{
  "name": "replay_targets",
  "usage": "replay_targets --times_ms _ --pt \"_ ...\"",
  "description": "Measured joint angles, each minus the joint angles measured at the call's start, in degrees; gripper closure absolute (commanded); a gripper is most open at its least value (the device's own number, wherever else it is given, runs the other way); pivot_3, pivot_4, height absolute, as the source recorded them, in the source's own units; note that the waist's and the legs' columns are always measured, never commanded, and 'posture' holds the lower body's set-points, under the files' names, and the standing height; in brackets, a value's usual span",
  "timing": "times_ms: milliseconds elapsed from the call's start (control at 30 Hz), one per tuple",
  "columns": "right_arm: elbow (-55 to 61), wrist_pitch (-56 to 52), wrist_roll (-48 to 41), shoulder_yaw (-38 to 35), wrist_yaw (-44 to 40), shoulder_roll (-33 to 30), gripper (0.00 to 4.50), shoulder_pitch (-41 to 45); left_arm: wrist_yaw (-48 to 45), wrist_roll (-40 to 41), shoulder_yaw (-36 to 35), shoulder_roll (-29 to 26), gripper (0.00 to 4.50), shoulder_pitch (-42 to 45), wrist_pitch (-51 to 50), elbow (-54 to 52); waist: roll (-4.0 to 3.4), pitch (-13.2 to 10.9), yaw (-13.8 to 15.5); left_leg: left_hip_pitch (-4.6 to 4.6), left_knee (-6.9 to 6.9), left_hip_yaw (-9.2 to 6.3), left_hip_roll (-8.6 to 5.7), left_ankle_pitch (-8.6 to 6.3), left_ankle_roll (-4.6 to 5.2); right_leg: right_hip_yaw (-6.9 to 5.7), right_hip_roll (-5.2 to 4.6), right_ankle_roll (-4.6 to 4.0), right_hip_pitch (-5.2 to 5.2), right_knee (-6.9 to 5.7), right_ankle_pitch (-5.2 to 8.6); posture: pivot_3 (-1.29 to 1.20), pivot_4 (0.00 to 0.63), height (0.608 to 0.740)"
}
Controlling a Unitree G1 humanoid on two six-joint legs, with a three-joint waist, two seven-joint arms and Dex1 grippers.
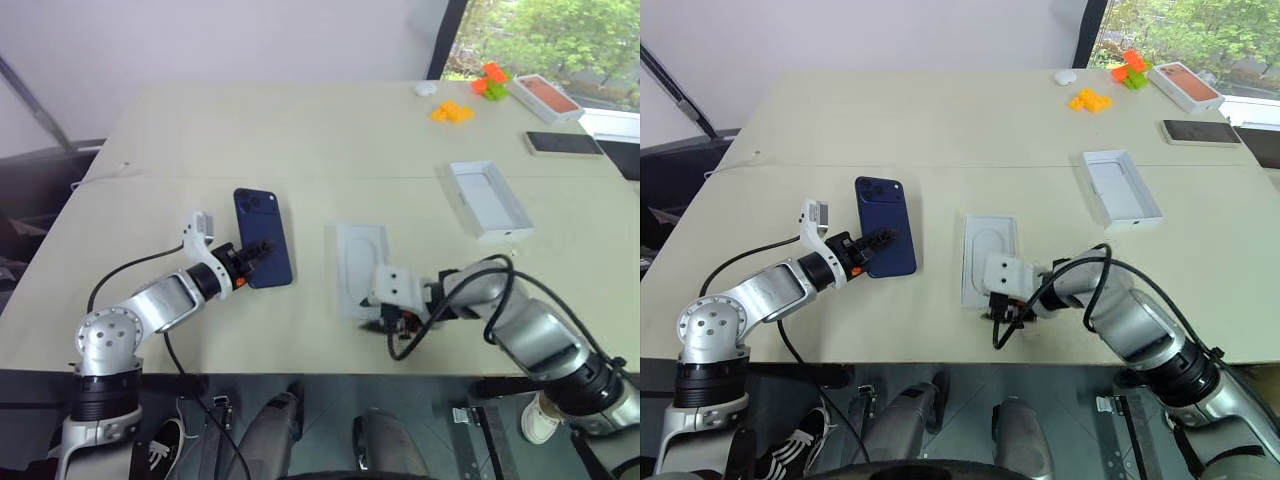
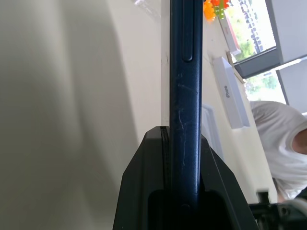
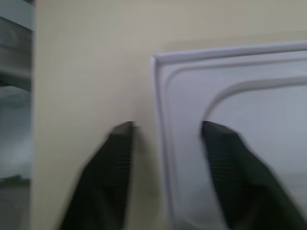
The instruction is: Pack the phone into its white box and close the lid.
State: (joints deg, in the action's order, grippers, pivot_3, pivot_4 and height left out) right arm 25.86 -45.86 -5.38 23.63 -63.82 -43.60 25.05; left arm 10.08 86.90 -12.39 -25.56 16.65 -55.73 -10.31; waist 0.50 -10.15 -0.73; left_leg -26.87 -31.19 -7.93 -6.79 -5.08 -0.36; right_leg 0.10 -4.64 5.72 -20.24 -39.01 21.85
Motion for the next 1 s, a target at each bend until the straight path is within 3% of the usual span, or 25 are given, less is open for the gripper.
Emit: replay_targets --times_ms 200,400,733,1000 --pt "-1.21 3.22 -4.99 -1.78 -3.31 -0.10 1.13 1.51 -0.50 -0.02 0.00 -0.03 4.50 0.01 -0.08 0.01 0.00 -0.01 0.12 -0.05 -0.04 0.01 -0.01 0.00 0.00 -0.01 0.00 0.00 -0.01 -0.02 0.00 0.00 0.150 0.740" --pt "-7.78 6.21 -12.88 -11.56 -3.73 4.19 1.13 7.79 -0.96 0.01 0.18 0.10 4.50 0.37 -0.17 0.05 0.01 -0.01 0.09 -0.02 -0.04 0.01 0.00 0.01 0.01 -0.02 0.00 0.02 0.02 -0.04 -0.01 0.00 0.150 0.740" --pt "-24.75 18.86 -12.16 -17.38 -0.43 4.96 1.13 9.39 -1.41 -0.01 0.38 0.25 4.50 0.94 -0.63 0.05 0.01 -0.01 0.07 0.01 -0.05 0.02 -0.01 0.04 0.00 -0.03 0.01 0.03 0.05 -0.12 -0.02 0.00 0.150 0.740" --pt "-28.45 30.27 -11.84 -21.74 -1.96 3.22 1.13 5.54 -2.68 2.65 1.92 0.31 4.50 1.83 -3.75 0.06 0.01 -0.01 0.07 0.03 -0.05 0.02 -0.01 0.05 0.00 -0.03 0.01 0.05 0.15 -0.13 -0.02 0.00 0.150 0.740"
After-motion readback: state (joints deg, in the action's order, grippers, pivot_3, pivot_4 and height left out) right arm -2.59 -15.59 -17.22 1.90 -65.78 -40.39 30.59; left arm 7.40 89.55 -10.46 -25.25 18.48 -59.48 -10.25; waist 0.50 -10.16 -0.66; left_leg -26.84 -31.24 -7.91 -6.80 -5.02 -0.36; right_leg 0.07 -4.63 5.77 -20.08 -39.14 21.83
